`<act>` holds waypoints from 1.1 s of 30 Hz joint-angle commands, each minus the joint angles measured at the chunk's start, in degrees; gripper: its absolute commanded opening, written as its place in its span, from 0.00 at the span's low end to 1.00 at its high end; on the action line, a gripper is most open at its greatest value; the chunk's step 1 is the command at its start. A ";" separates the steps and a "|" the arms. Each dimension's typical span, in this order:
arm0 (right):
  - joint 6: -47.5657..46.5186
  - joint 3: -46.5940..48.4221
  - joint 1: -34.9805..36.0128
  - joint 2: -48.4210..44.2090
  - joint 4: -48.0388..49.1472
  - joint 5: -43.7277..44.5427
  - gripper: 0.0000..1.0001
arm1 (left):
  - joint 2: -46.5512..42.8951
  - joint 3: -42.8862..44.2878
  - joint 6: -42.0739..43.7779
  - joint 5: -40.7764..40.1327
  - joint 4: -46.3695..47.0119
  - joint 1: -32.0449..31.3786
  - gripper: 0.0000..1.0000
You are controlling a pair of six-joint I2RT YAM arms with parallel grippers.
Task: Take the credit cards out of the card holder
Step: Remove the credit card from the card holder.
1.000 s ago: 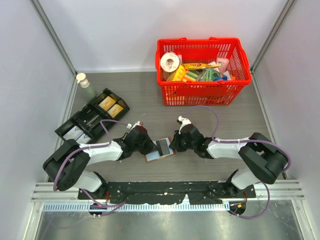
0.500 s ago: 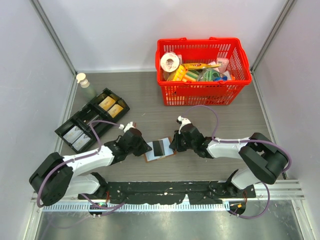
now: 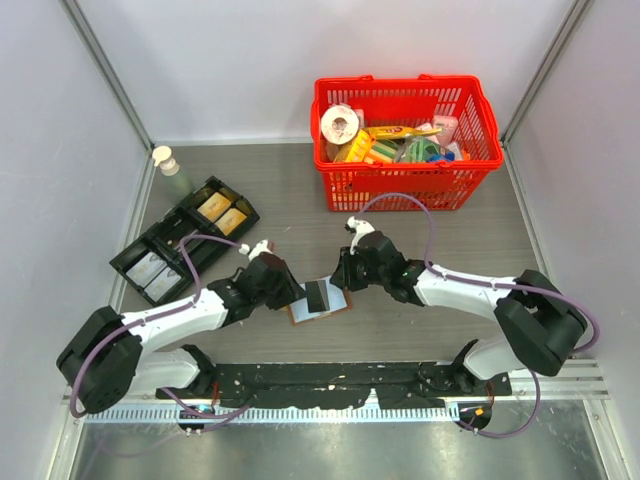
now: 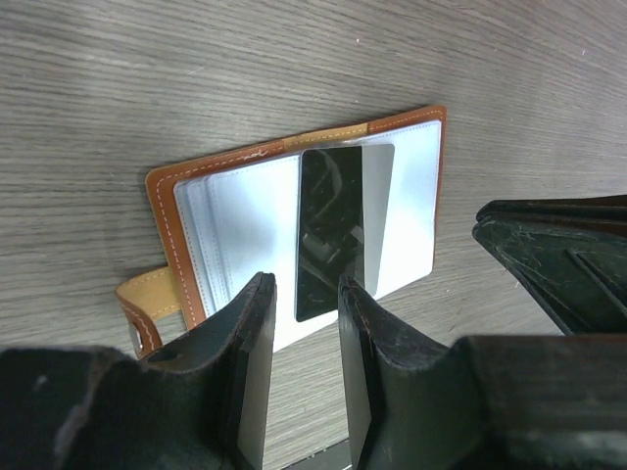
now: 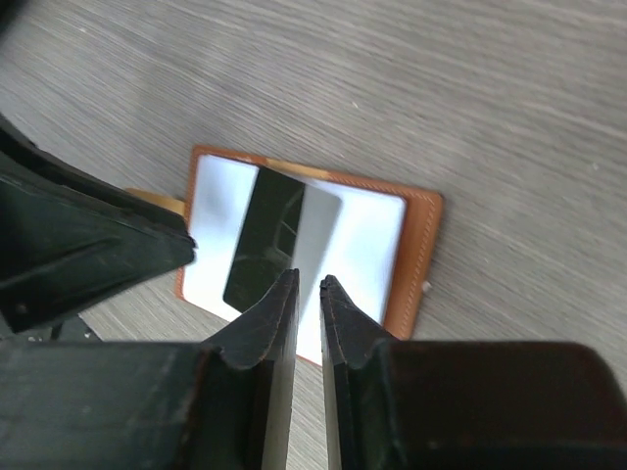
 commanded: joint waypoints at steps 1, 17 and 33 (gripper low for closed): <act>0.01 3.28 0.27 3.24 4.64 -3.12 0.20 | 1.77 2.34 1.23 0.51 1.09 -0.07 0.35; 4.59 -5.67 0.27 14.67 14.32 -4.70 0.20 | 6.96 1.99 -0.44 2.18 5.40 -0.07 0.45; 6.17 -8.84 0.01 15.47 16.16 -4.35 0.19 | 10.48 2.34 -2.11 4.12 8.13 -0.07 0.33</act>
